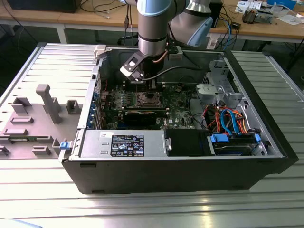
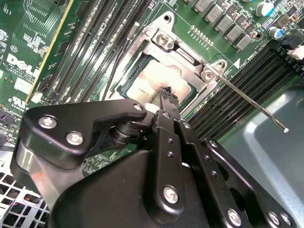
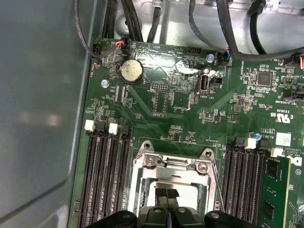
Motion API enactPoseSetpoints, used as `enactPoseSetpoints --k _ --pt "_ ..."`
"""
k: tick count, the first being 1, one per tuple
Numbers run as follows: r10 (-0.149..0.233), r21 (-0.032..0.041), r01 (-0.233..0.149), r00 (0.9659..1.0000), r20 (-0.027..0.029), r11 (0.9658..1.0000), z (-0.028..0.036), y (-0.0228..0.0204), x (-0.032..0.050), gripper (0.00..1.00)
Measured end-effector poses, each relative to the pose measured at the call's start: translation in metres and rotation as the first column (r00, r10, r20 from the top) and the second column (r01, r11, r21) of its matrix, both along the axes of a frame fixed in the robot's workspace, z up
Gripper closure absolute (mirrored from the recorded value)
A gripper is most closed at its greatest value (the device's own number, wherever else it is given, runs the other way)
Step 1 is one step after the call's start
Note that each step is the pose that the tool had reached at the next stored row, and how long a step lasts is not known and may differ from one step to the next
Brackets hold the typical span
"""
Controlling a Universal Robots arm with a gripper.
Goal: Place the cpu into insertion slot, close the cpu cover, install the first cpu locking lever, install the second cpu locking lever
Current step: 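Close the cpu cover, then install the first cpu locking lever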
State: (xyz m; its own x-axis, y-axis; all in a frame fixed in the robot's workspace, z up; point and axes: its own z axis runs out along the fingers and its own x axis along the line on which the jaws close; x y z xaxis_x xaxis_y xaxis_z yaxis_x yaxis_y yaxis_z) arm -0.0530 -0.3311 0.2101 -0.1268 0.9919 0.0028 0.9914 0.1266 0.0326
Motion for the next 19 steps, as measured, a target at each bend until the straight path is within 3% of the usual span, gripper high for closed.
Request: enactPoseSetpoints --k 10,17,19 --pt "0.000 -0.0001 0.000 1.0000 -0.0001 1.0000 0.0024 0.0000 0.0009 0.89" --pt "0.000 -0.0005 0.000 1.0000 -0.0011 1.0000 0.0167 0.0000 0.0009 0.89" --pt "0.000 -0.0006 0.000 1.0000 -0.0017 1.0000 0.0243 0.0000 0.0009 0.89"
